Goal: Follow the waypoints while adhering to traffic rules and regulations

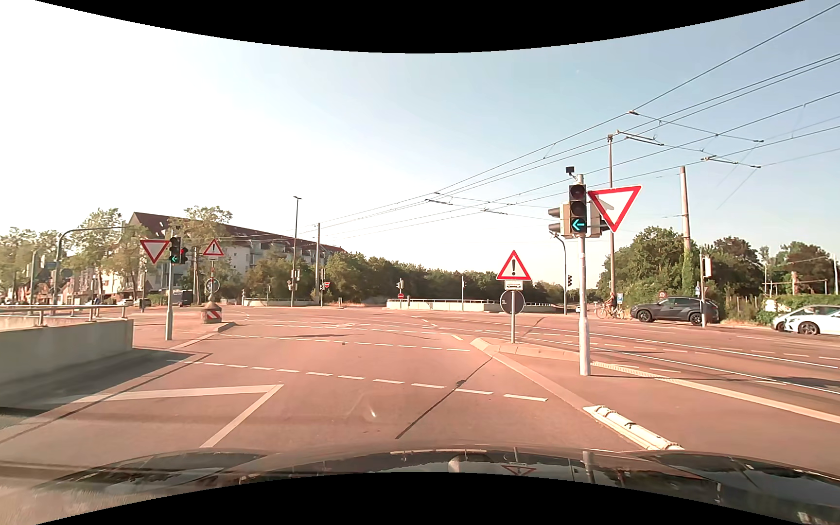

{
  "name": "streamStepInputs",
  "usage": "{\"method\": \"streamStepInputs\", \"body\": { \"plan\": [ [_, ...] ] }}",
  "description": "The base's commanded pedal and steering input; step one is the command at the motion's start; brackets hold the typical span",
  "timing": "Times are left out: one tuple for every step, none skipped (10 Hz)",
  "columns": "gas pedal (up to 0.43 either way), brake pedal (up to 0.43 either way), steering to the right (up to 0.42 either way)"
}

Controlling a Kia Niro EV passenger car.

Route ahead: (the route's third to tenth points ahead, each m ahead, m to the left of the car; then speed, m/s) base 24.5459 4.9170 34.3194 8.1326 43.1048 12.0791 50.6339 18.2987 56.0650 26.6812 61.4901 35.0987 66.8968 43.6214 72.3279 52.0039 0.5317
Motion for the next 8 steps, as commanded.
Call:
{"method": "streamStepInputs", "body": {
  "plan": [
    [0.299,0.000,-0.077],
    [0.339,0.000,-0.076],
    [0.350,0.000,-0.076],
    [0.350,0.000,-0.074],
    [0.350,0.000,-0.070],
    [0.350,0.000,-0.063],
    [0.350,0.000,-0.057],
    [0.358,0.000,-0.051]
  ]
}}
